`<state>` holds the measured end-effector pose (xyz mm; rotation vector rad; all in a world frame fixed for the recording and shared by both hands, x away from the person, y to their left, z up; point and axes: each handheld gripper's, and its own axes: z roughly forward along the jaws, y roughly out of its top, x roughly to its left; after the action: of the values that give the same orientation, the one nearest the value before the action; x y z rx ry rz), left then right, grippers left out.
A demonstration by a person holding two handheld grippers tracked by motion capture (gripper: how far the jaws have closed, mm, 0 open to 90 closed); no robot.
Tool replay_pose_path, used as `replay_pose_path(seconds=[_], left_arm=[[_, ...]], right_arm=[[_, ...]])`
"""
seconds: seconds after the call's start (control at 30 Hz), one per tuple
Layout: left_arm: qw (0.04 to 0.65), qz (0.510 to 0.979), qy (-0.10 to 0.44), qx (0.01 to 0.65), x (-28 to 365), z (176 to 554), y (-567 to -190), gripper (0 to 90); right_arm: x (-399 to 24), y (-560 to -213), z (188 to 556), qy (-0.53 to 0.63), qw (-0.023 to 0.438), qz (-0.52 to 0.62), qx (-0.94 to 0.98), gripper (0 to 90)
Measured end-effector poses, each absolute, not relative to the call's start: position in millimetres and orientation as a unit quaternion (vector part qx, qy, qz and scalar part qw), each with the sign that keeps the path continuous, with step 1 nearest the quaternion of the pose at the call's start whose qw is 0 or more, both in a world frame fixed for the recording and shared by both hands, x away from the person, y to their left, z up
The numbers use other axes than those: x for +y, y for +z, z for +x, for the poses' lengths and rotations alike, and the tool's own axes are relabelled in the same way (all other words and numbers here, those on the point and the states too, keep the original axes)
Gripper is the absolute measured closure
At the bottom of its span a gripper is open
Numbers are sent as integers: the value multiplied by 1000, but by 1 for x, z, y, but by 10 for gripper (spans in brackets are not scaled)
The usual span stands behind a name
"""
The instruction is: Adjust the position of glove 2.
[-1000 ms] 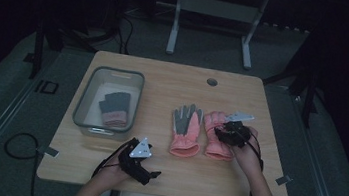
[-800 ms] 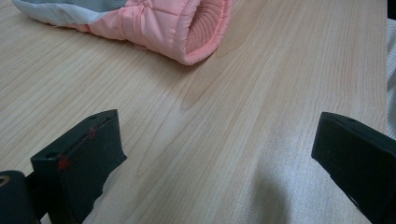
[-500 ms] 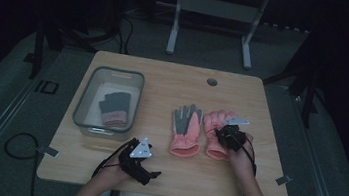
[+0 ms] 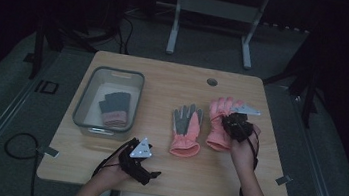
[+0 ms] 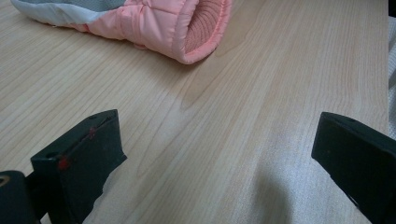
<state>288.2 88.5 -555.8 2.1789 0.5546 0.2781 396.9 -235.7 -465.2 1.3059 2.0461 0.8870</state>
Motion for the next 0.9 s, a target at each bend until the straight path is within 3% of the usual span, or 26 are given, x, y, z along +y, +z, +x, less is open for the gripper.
replay_pose_path(seconds=[0.5, 0.9], left_arm=[[425, 871, 111, 222, 88, 288, -556, 16], [426, 870, 110, 220, 89, 288, -556, 16]], right_arm=[[-196, -413, 383, 390, 282, 458, 748, 864], [-149, -433, 375, 394, 246, 453, 761, 862]])
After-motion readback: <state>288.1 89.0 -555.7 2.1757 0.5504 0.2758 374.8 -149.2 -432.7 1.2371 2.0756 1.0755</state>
